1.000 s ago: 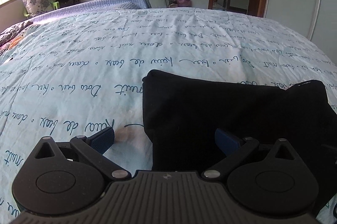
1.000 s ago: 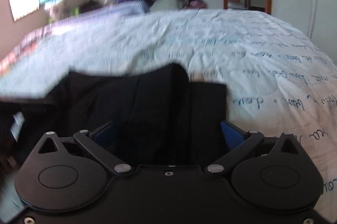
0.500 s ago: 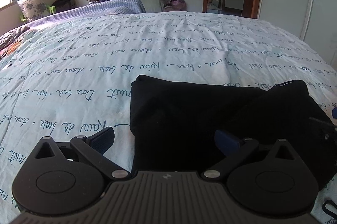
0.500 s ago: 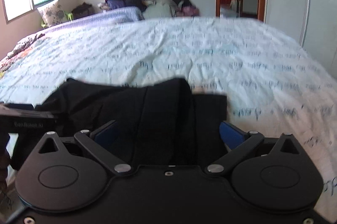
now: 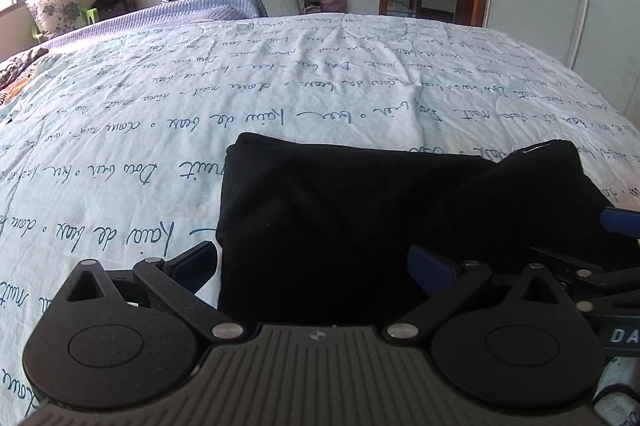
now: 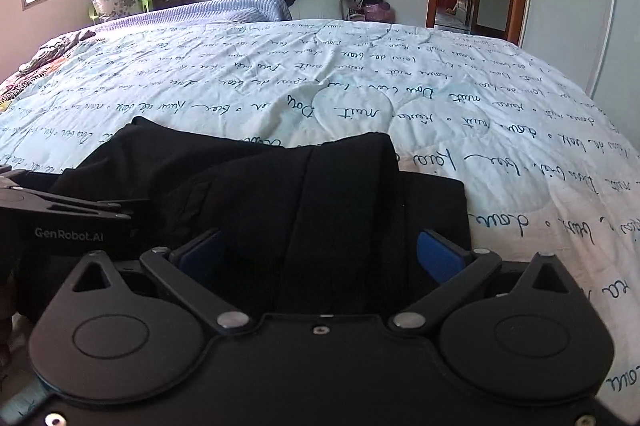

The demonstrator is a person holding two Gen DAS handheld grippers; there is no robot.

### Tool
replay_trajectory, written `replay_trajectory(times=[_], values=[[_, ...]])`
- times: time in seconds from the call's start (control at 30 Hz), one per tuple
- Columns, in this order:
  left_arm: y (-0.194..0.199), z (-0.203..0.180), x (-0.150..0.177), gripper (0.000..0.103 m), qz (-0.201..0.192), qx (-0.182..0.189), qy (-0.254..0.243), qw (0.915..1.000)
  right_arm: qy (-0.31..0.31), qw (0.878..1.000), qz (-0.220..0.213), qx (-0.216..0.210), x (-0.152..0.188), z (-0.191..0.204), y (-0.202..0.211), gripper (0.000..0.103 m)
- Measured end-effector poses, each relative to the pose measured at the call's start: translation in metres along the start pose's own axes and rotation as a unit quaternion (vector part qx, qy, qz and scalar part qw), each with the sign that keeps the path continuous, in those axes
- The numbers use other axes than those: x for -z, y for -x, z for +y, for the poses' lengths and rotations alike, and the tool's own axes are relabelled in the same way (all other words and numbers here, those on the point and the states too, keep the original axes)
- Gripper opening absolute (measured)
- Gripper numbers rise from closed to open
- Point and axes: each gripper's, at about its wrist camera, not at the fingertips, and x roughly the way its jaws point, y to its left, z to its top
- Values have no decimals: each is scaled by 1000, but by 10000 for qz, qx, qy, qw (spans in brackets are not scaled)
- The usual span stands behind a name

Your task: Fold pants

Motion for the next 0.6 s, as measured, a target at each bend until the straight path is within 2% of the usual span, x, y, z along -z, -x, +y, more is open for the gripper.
replay_trajectory(times=[0.07,0.33,0.6], values=[[2,-6,0,103,5,40,-83,10000,-25,10000,27,-21,1,-1,-1,103],[1,-15,5,103,-112,-249,-239,9993,-46,10000,35,-78,7,-2,-2,103],[1,-20,6,103,-148,-360,-357,9986,-120,9999,1,-94,9,-3,-2,103]])
